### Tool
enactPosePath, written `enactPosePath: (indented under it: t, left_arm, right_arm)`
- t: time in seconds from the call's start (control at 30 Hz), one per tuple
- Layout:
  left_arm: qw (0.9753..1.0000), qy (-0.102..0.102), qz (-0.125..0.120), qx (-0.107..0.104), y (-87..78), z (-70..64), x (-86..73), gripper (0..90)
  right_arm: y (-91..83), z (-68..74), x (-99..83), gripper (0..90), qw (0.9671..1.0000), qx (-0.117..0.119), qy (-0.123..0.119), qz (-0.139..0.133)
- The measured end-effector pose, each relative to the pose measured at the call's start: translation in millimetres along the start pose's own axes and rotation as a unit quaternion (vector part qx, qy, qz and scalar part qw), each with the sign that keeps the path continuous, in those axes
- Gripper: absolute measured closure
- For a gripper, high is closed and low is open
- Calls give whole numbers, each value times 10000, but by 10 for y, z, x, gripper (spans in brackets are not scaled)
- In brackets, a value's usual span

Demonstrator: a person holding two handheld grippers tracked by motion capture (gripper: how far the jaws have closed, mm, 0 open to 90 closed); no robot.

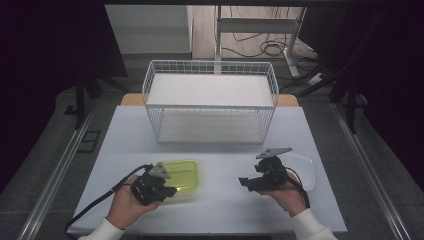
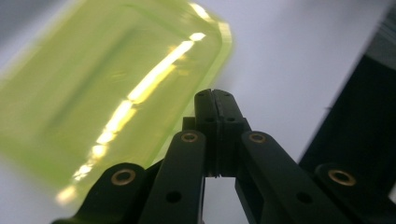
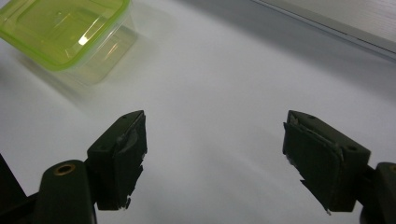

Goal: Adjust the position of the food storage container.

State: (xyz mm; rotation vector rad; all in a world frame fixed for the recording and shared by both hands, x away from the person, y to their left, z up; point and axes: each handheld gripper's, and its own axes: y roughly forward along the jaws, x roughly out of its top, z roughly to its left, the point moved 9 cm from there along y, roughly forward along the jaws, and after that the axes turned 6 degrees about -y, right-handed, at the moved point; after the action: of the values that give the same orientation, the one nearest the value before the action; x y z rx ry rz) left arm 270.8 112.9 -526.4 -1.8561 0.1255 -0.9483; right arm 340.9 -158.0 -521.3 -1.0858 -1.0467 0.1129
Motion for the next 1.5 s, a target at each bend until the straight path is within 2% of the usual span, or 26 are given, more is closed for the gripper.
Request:
enactPosePath:
  t: [0.07,0.13,0.2,0.3,0.37,0.5,0.6,0.67,0.73,0.83,1.0,1.33,1.37,1.5]
  left_arm:
    - [9995,-286,-103,21,-75,134,-17,900]
    - [9986,-454,-88,246,-142,304,-66,900]
    - [9967,-706,-49,405,-188,467,-131,900]
    - [9931,-1069,4,488,-212,685,-244,900]
    - [9909,-1233,71,537,-200,789,-313,900]
    - [9889,-1364,245,542,-95,886,-402,900]
    - [9881,-1426,287,499,-22,883,-399,900]
    - [9886,-1384,336,485,6,893,-389,900]
    - [9883,-1424,336,436,42,888,-368,900]
    - [9877,-1450,353,467,78,906,-336,900]
    - [9889,-1371,367,450,121,885,-279,900]
    - [9905,-1298,376,273,281,769,-130,900]
    - [9907,-1296,355,204,329,716,-88,900]
    - [9911,-1264,393,121,411,650,-52,900]
  right_arm:
    - [-3,-2,0,216,10000,-5,5,-2]
    - [-4,-1,4,216,10000,-4,5,-11]
    - [-4,-3,6,216,10000,-5,5,-12]
    - [3,-5,3,216,10000,-4,4,-3]
    - [8,-5,-1,216,10000,-1,-4,11]
    - [15,-3,-1,216,10000,-8,0,18]
    - [15,4,1,216,10000,-3,-14,25]
    - [18,7,1,216,10000,-3,-16,22]
    - [19,7,-1,216,10000,-1,-18,26]
    - [11,1,2,216,10000,-5,-4,13]
    - [0,27,27,216,10000,70,33,-26]
    - [-41,133,156,209,9997,150,-50,-183]
    - [-51,157,195,205,9996,178,-48,-231]
    - [-38,180,264,202,9993,222,-41,-288]
